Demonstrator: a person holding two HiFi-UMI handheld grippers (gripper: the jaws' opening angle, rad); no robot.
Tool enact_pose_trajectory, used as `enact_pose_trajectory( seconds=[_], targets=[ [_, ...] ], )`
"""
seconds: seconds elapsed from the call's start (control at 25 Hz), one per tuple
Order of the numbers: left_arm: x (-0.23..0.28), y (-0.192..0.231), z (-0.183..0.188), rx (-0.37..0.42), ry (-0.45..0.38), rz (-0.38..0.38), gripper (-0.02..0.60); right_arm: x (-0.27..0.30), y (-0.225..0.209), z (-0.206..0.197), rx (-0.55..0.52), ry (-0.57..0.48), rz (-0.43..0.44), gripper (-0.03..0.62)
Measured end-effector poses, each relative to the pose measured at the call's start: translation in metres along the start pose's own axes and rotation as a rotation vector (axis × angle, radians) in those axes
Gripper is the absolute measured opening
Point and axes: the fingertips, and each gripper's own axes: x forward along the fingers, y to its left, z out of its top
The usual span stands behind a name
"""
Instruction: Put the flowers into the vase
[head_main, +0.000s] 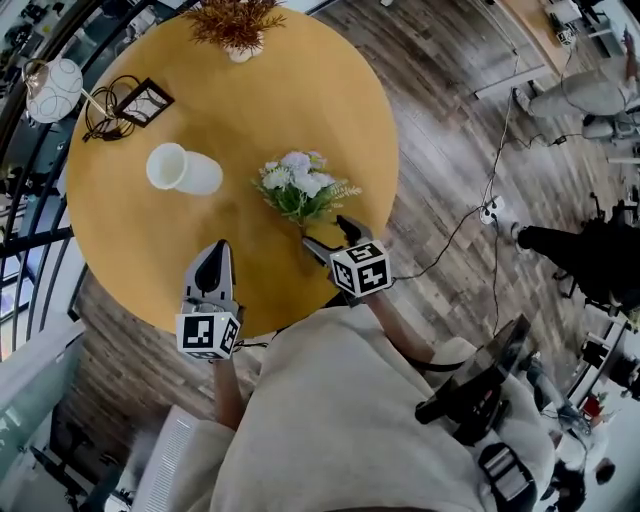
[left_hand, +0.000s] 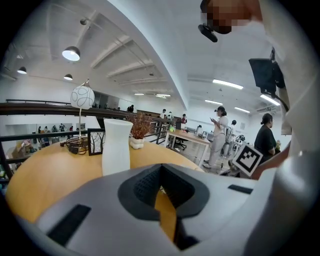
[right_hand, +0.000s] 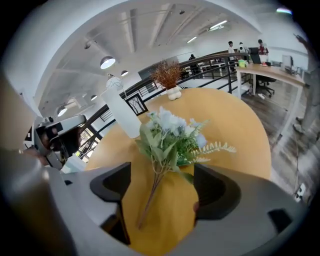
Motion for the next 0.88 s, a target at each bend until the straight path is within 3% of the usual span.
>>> enact_pose_trajectory(
  seconds=[0.28,0.6,0.72,0.8,0.88],
  targets=[
    [-0.016,0.015,0.001,-0.003,-0.003,0.050,0.006,0.052,-0.020,0.038,0.023,0.067,-0.079,0.387],
    [-0.042,0.039,-0.007,-0.043,-0.011,0.141,0.006,0.091,-0.034,0.037,0.045,0.212,-0.132,0.371],
    [-0.048,0.044,-0.007,-0.052,-0.017,0.165,0.006,0.095,-0.032,0.039,-0.012,0.222,-0.127,0.278],
    [-0.050,0.046,-0.007,-0.059,-0.020,0.173,0.006,0.095,-0.025,0.040,-0.067,0.222,-0.093,0.188],
    [-0.050,0.047,-0.006,-0.063,-0.023,0.175,0.006,0.095,-0.016,0.039,-0.115,0.210,-0.038,0.149]
  ],
)
